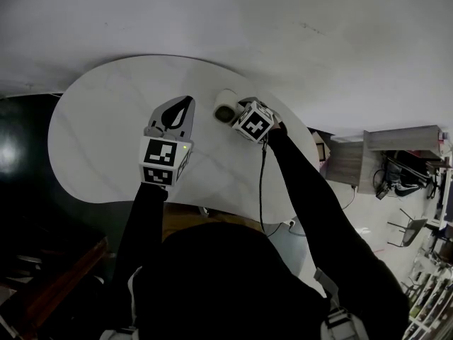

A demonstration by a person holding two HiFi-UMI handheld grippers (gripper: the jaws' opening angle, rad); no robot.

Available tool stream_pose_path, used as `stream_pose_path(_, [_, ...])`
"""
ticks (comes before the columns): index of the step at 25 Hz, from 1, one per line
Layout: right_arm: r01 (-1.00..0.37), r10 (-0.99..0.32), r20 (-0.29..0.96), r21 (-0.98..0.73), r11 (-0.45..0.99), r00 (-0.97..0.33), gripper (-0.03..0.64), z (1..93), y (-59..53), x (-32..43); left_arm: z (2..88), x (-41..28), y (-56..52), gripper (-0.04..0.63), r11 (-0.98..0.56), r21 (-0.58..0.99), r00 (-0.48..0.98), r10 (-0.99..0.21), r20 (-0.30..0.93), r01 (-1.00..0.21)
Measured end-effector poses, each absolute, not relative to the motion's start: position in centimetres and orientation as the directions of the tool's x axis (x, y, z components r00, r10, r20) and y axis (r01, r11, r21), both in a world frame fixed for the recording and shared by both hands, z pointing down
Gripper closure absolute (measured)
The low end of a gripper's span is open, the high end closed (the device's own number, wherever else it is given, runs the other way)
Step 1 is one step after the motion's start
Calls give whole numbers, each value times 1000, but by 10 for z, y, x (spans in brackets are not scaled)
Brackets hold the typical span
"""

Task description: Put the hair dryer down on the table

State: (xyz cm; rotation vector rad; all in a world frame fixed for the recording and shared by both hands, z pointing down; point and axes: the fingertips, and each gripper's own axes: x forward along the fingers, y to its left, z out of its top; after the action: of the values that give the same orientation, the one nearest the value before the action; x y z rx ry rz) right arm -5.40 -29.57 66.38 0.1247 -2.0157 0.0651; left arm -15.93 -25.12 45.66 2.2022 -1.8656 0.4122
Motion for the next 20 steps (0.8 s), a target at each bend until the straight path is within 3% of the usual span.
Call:
stream_pose_path(6, [-66, -10, 920, -17, 998, -391, 307, 686, -256, -53, 455, -160, -248, 577, -177, -12, 161, -922, 353, -984])
stream_pose_path(20, [-91, -11, 911, -30, 995, -412, 310, 687, -252, -51, 456, -160, -245, 577, -169, -7, 156, -922, 354, -986])
